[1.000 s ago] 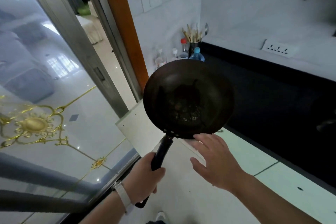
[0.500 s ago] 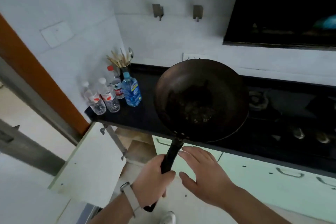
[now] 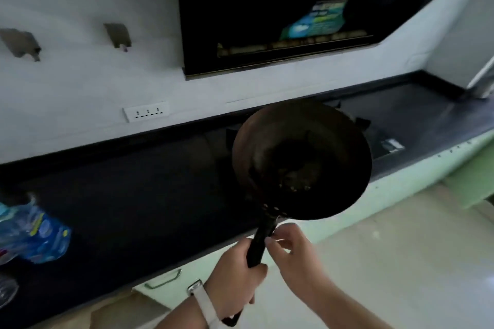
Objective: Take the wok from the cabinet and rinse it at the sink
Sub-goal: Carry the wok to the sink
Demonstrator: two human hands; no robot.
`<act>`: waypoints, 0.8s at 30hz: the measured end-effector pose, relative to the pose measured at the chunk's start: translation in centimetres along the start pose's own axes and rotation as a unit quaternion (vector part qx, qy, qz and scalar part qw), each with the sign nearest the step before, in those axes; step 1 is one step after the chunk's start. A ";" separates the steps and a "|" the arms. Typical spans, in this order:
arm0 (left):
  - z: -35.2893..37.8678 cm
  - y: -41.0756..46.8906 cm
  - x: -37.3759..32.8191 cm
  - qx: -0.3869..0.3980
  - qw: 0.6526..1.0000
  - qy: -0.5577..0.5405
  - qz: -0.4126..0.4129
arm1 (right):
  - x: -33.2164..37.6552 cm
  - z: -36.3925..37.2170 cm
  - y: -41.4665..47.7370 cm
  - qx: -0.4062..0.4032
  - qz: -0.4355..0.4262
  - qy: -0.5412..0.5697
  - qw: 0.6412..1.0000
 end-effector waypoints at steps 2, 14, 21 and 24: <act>1.2 1.6 -0.2 0.039 0.999 0.006 0.011 | -1.0 -0.9 0.6 -0.019 0.062 0.058 0.996; 12.7 7.8 -4.7 0.199 0.977 0.054 0.058 | -9.5 -10.5 3.0 -0.061 0.169 0.324 0.929; 22.5 11.8 -10.0 0.227 0.968 0.083 0.066 | -13.8 -20.6 5.4 -0.072 0.135 0.382 0.911; 27.5 13.6 -12.9 0.236 0.965 0.087 0.075 | -15.9 -26.1 6.4 -0.084 0.131 0.404 0.901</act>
Point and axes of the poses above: each hand's wrist, its own y-axis towards the middle knuckle, its own z-axis out of the palm, x = y × z, the point moved 6 cm from there along y, towards the middle knuckle, and after that the axes turned 13 degrees about z, right-handed, at the moved point
